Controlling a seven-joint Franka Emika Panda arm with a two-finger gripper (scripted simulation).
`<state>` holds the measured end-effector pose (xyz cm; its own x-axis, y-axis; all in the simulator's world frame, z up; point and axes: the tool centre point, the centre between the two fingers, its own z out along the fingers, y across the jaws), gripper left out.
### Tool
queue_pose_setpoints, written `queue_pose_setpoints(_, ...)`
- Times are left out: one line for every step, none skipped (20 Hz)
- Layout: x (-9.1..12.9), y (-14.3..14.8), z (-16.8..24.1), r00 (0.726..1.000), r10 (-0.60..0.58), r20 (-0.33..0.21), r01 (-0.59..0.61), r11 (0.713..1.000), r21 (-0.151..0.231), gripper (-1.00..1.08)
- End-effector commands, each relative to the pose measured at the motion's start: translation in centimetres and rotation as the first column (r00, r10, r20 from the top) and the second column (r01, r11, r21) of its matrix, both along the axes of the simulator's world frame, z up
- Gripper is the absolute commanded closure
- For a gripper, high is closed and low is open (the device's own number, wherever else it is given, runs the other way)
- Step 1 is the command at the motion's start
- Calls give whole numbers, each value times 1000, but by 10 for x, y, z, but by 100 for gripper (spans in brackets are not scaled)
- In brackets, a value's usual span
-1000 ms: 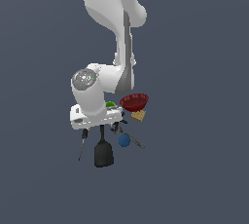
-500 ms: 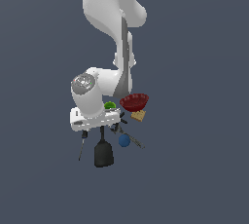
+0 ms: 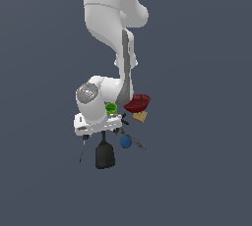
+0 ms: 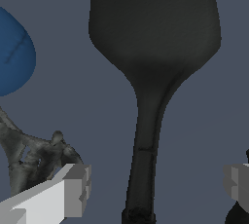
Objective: Pick up a designated object from a clutter of objects.
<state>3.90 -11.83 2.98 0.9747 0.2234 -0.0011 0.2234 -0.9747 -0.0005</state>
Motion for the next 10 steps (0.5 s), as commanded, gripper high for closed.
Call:
queue_pose_setpoints(0, 0, -9, 1000, 0, 1, 0, 1000, 0, -92)
queue_pose_setpoints(1, 0, -11, 1000, 0, 1, 0, 1000, 0, -92)
queue_pose_setpoints(1, 0, -12, 1000, 1, 1, -1, 1000, 0, -92)
queue_pose_setpoints(1, 0, -13, 1000, 1, 1, -1, 1000, 0, -92)
queue_pose_setpoints(1, 0, -13, 1000, 1, 1, -1, 1000, 0, -92)
queue_pose_setpoints(1, 0, -13, 1000, 1, 1, -1, 1000, 0, 108)
queue_pose_setpoints(1, 0, -13, 1000, 1, 1, -1, 1000, 0, 108)
queue_pose_setpoints(1, 0, -13, 1000, 1, 1, -1, 1000, 0, 108)
queue_pose_setpoints(1, 0, -13, 1000, 1, 1, -1, 1000, 0, 108)
queue_pose_setpoints(1, 0, -13, 1000, 1, 1, -1, 1000, 0, 108)
